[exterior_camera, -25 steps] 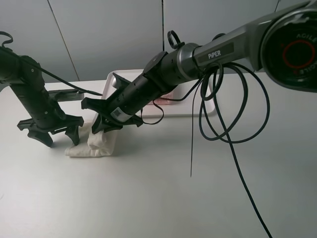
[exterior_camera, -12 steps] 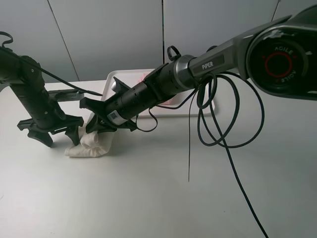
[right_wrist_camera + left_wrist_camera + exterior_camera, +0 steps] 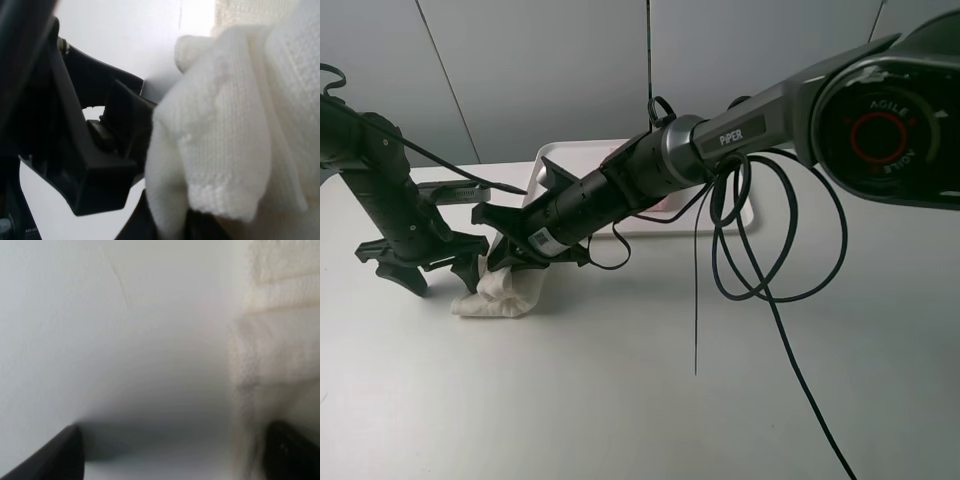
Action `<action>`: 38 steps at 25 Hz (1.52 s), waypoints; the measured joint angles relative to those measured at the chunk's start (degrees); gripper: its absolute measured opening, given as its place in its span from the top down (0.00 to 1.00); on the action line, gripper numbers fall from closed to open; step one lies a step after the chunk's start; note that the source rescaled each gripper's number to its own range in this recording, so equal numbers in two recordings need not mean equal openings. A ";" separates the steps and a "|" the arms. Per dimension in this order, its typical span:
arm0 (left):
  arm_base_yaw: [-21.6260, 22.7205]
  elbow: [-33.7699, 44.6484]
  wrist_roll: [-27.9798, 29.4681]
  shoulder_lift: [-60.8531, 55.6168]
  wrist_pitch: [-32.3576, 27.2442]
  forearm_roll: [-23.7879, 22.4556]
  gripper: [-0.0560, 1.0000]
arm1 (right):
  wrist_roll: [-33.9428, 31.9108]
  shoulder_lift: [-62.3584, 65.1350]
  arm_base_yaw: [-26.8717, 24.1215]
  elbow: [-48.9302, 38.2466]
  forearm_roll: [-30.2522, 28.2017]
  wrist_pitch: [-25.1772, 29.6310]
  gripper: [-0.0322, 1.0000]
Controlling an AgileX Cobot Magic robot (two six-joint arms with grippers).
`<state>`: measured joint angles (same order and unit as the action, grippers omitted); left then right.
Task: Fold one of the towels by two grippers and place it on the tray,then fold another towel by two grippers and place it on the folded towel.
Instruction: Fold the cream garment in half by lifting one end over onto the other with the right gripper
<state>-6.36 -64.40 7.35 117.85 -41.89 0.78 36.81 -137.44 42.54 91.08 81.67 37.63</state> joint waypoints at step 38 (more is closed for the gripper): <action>0.00 -24.94 -10.78 -2.74 -20.48 -3.79 0.07 | 5.37 0.00 5.33 0.00 9.59 -5.09 0.55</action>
<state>-6.36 -89.33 -3.43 115.11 -62.37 -3.01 42.18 -137.44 47.87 91.08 91.25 32.54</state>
